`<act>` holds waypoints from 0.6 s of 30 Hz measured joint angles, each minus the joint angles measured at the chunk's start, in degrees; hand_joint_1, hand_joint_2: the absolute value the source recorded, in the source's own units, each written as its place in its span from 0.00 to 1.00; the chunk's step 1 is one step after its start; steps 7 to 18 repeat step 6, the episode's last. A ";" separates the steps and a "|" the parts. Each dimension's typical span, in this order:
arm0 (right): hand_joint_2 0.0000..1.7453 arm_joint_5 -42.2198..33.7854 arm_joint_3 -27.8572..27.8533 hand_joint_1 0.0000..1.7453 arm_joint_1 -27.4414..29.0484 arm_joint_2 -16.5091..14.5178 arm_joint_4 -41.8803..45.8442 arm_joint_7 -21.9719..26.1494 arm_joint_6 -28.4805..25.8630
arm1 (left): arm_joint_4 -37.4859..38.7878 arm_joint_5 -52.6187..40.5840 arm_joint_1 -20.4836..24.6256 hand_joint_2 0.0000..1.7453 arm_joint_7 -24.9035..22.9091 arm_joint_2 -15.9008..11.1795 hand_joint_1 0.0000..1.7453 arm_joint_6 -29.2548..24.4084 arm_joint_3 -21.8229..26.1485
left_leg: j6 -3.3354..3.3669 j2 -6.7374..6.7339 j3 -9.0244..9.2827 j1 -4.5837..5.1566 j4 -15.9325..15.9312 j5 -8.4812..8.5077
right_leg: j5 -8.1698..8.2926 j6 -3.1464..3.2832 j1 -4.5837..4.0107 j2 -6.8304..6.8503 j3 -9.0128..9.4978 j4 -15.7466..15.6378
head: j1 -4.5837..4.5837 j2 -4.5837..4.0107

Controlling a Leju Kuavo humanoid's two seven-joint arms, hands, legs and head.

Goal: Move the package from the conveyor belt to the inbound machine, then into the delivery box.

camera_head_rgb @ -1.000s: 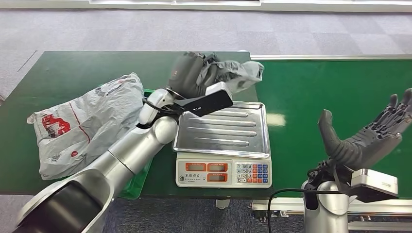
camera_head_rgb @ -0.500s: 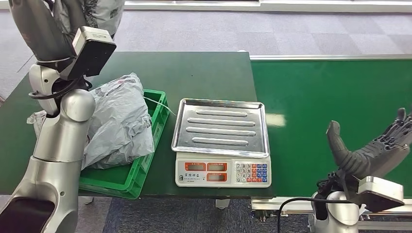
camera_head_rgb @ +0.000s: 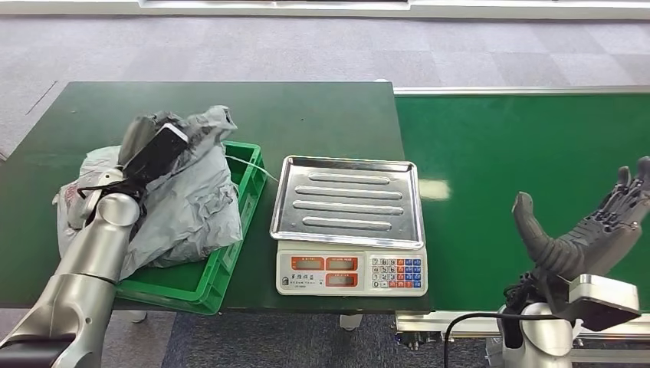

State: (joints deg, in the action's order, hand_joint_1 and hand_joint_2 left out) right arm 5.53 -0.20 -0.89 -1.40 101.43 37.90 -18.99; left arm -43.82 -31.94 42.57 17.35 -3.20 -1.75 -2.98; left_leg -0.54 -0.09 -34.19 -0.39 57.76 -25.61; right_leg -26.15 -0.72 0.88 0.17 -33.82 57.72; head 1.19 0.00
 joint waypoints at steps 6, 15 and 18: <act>1.00 0.57 0.00 0.00 -0.96 0.25 -1.06 -0.69 0.93 | 7.34 5.28 -2.90 1.00 2.62 -0.40 0.00 9.76 0.08 | 0.01 -0.01 -0.01 0.00 0.00 -0.02 | -0.01 0.01 0.01 0.00 -0.02 0.00 | 0.01 0.00; 1.00 0.57 0.00 0.00 -0.96 0.25 -1.06 -0.69 0.93 | 7.34 5.28 -2.90 1.00 2.62 -0.40 0.00 9.76 0.08 | 0.01 -0.01 -0.01 0.00 0.00 -0.02 | -0.01 0.01 0.01 0.00 -0.02 0.00 | 0.01 0.00; 1.00 0.57 0.00 0.00 -0.96 0.25 -1.06 -0.69 0.93 | 7.34 5.28 -2.90 1.00 2.62 -0.40 0.00 9.76 0.08 | 0.01 -0.01 -0.01 0.00 0.00 -0.02 | -0.01 0.01 0.01 0.00 -0.02 0.00 | 0.01 0.00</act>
